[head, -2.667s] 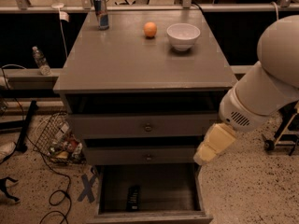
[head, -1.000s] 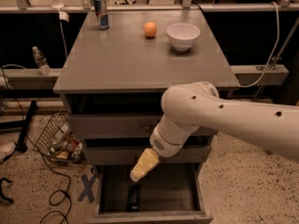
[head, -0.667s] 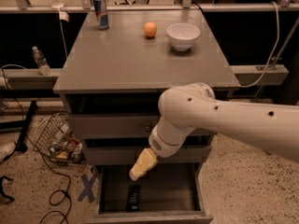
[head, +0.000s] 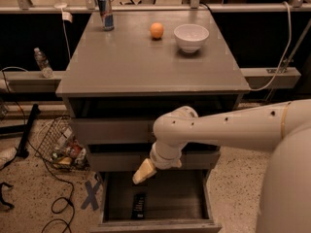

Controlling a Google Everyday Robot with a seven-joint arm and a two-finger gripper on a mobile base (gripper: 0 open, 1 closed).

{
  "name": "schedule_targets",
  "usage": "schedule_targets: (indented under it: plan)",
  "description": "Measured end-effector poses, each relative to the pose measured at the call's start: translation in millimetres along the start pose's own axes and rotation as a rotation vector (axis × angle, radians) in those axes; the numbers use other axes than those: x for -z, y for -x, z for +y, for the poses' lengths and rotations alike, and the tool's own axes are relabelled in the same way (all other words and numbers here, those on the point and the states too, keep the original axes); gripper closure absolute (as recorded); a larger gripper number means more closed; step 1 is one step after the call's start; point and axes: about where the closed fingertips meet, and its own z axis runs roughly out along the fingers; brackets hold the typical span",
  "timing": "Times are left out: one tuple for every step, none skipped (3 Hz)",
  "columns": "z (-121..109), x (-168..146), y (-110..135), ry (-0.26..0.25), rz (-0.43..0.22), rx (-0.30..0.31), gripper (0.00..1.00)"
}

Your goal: Pick rxbar chocolate from bottom drawer and place on counter

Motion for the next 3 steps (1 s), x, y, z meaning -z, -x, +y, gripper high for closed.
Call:
schedule_targets:
  plan:
    - [-20.6,-42.5,-6.7,-0.012,0.009,-0.127,0.00]
    - [-23.4,-50.3,-7.5,-0.011,0.009,-0.162,0.00]
    - [-23.4,-50.4,-7.5,-0.011,0.009,-0.162,0.00]
